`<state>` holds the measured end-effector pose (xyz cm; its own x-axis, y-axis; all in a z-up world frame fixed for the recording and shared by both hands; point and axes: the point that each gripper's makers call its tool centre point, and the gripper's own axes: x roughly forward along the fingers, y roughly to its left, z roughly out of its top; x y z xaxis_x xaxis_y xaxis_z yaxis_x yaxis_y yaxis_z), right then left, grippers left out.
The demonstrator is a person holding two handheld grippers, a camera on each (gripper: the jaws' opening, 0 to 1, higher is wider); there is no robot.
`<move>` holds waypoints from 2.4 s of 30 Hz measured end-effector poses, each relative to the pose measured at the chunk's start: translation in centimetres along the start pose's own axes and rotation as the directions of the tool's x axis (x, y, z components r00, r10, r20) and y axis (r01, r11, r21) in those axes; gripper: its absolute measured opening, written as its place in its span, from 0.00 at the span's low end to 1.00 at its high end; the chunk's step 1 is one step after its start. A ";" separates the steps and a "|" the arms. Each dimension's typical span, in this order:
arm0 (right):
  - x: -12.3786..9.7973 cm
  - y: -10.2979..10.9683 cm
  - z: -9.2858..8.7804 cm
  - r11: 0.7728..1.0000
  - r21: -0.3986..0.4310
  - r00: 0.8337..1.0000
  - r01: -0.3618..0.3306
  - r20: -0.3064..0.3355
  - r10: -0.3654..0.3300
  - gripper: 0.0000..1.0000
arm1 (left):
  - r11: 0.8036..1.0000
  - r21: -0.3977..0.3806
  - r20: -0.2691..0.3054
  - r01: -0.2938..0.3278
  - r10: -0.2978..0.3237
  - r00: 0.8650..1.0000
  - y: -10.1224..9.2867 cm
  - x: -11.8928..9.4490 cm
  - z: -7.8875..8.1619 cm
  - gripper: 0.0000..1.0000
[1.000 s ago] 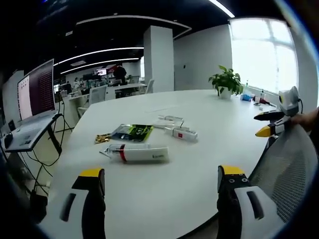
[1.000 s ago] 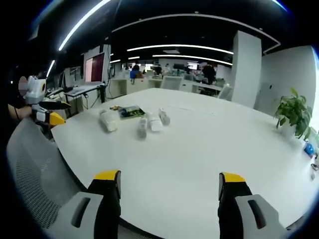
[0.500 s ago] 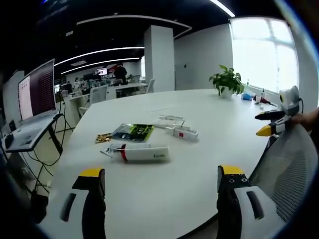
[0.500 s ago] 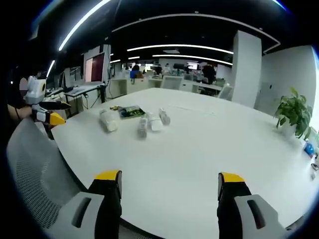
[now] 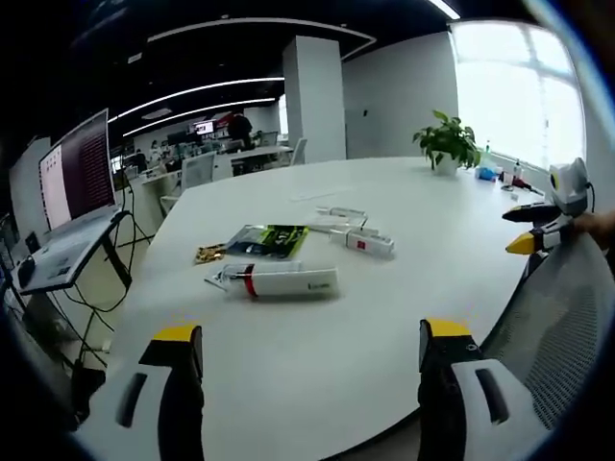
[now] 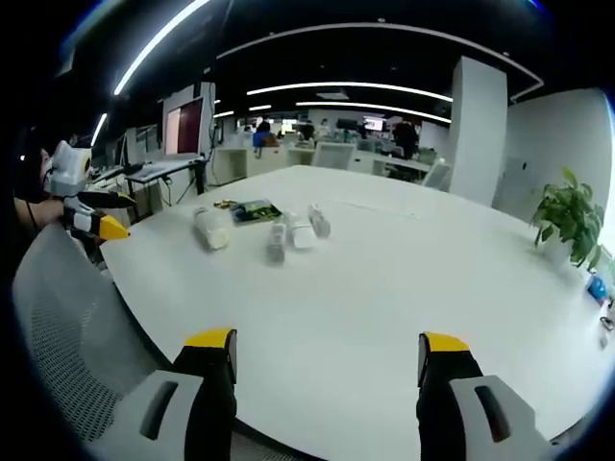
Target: Arrange the skincare products in the storage area until every visible bottle or jar stands upright without overlapping.
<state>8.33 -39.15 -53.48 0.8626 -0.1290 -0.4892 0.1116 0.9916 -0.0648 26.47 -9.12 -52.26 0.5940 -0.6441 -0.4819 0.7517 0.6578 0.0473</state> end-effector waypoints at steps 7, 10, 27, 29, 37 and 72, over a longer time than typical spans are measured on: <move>0.0 -0.1 0.0 1.000 0.006 1.000 0.006 0.000 -0.006 0.81 | 0.995 -0.095 -0.057 0.002 -0.008 0.998 1.2 0.1 1.1 0.86; 0.0 -0.1 -0.1 1.000 0.007 1.000 0.004 -0.002 -0.004 0.81 | 0.996 -0.086 -0.049 0.010 -0.014 0.999 1.3 0.6 2.2 0.85; 0.0 0.0 -0.4 1.000 0.009 1.000 -0.002 -0.021 0.002 0.79 | 0.991 -0.125 -0.096 0.057 -0.070 0.993 0.4 5.0 2.7 0.83; 0.0 0.0 -0.5 1.000 0.008 1.000 -0.004 -0.023 0.004 0.78 | 0.988 -0.146 -0.100 0.055 -0.070 0.992 0.4 5.5 2.7 0.82; 0.0 0.1 -0.5 1.000 0.010 1.000 -0.004 -0.027 0.004 0.77 | 0.975 -0.220 -0.122 0.037 -0.065 0.990 0.5 7.6 2.7 0.80; 0.2 0.1 -1.2 1.000 0.014 0.998 -0.016 -0.057 0.017 0.73 | 0.888 -0.417 -0.283 -0.192 0.074 0.956 2.1 15.2 2.2 0.74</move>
<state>7.88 -39.09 -54.63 0.8349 -0.1122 -0.5389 0.1049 0.9935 -0.0444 37.72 -18.39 -57.58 0.5427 -0.4571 -0.7047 0.4341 0.8709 -0.2306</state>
